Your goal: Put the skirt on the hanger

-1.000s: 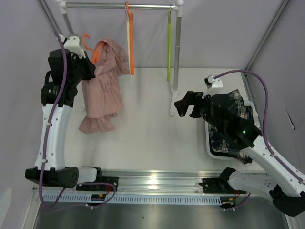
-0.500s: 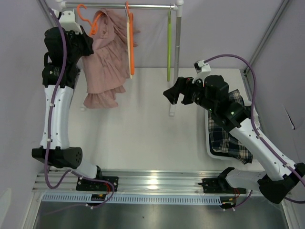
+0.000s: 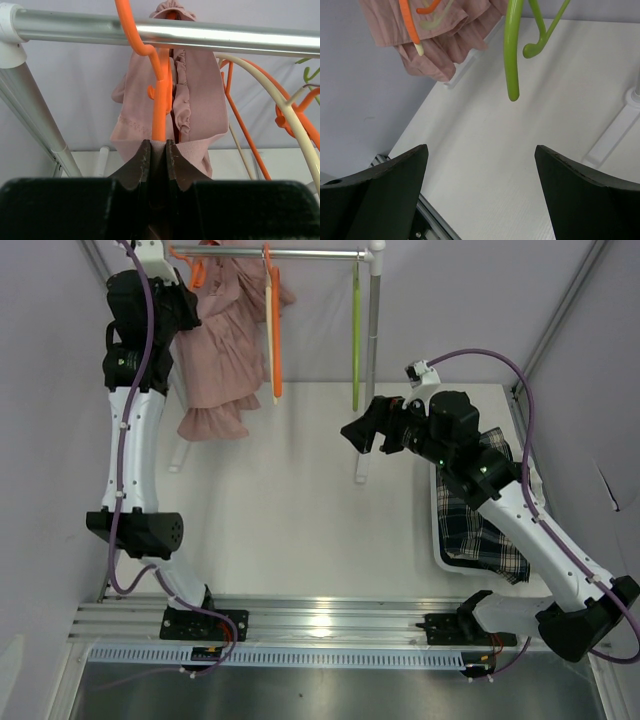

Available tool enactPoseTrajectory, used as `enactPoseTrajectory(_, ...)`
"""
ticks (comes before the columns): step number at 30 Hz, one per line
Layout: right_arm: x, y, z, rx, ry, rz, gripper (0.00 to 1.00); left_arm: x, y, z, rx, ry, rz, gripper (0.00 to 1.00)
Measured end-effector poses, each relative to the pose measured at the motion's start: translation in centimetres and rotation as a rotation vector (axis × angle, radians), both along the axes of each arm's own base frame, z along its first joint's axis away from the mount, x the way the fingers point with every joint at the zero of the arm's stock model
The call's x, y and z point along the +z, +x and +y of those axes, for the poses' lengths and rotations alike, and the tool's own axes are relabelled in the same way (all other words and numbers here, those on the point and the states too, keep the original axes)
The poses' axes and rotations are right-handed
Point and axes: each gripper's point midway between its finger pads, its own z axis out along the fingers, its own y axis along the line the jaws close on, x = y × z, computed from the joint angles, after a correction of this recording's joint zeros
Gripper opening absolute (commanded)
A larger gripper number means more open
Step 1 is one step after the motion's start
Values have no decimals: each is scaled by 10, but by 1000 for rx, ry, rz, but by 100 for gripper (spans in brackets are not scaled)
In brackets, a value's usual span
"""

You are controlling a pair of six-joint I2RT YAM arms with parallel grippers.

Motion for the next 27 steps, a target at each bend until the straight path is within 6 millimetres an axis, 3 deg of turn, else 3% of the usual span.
enactPoseTrajectory(8,3,0,2,12,17,-6,95,-11,9,9,66,-52,38,0)
enactPoseTrajectory(13,-1,-2,1,12,13,1,95,-32,21,11,86,-72,87,0)
enactPoseTrajectory(17,-5,-3,1,12,10,8,95,-34,23,11,91,-72,86,1)
enactPoseTrajectory(20,-8,-3,0,11,7,14,94,-34,22,13,97,-71,86,15)
enactPoseTrajectory(24,-11,-5,-1,10,4,18,95,-34,19,15,109,-69,86,42)
enactPoseTrajectory(27,-10,-5,-2,9,6,15,95,-35,11,17,116,-67,88,54)
